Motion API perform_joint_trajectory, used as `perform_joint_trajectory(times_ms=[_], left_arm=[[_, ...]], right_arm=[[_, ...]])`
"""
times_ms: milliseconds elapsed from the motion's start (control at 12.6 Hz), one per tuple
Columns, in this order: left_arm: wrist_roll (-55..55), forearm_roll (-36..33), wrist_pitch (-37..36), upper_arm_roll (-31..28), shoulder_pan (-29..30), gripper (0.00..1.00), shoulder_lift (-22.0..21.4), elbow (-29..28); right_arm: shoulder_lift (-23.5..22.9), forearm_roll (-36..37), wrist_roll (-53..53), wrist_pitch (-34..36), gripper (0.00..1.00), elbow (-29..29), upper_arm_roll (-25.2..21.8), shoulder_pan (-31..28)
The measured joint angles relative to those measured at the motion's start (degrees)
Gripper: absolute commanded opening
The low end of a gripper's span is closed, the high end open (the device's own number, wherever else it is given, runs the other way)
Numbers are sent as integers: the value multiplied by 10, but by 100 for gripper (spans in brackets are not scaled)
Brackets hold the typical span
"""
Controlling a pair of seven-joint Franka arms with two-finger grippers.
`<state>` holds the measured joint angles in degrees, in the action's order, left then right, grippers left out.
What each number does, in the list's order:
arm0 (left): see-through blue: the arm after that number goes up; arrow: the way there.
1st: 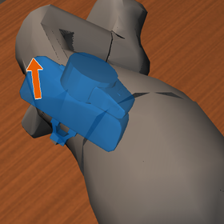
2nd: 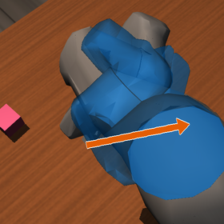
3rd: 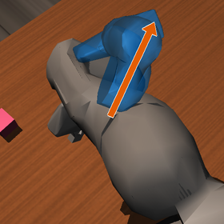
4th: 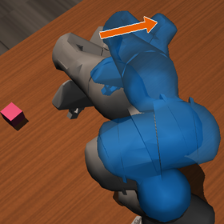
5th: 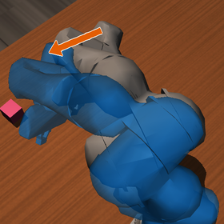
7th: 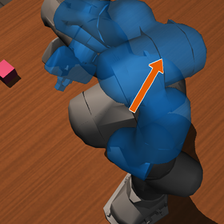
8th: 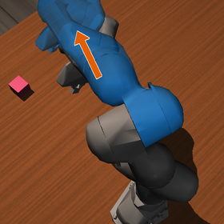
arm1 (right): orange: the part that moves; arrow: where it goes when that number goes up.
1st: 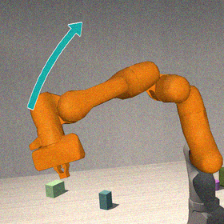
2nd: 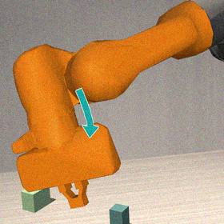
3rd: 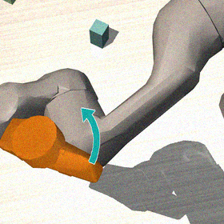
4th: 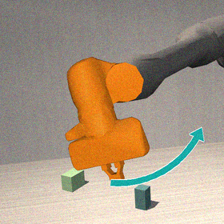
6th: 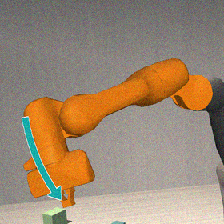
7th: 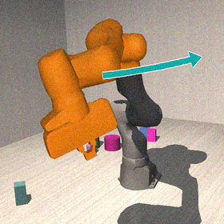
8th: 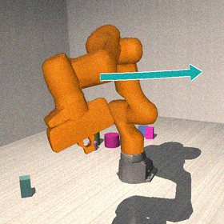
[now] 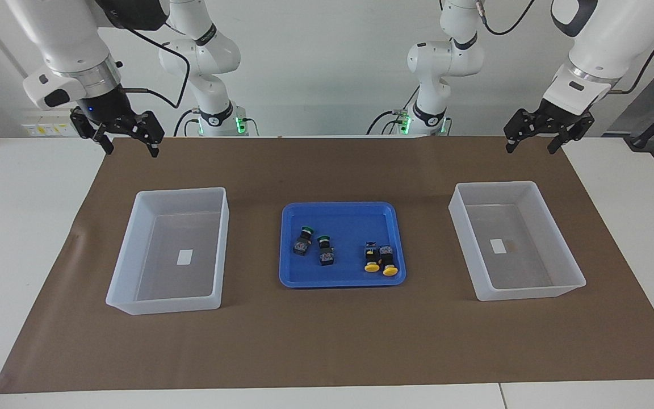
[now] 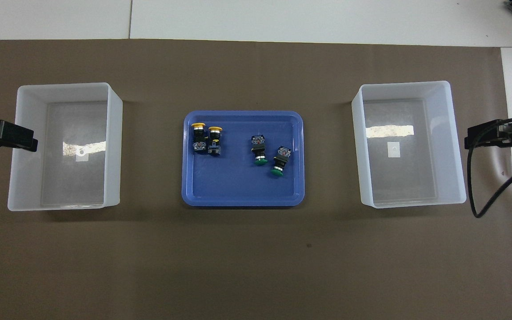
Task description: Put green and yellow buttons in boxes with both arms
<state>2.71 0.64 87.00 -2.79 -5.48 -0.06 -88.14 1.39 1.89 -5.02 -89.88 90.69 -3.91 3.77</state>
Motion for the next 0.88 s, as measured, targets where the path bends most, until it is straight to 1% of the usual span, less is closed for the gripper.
perform_joint_trajectory(times_ms=[876], left_arm=[[0,0,0,0,0,100,0,0]], right_arm=[[4,0,0,1,100,4,10,3]])
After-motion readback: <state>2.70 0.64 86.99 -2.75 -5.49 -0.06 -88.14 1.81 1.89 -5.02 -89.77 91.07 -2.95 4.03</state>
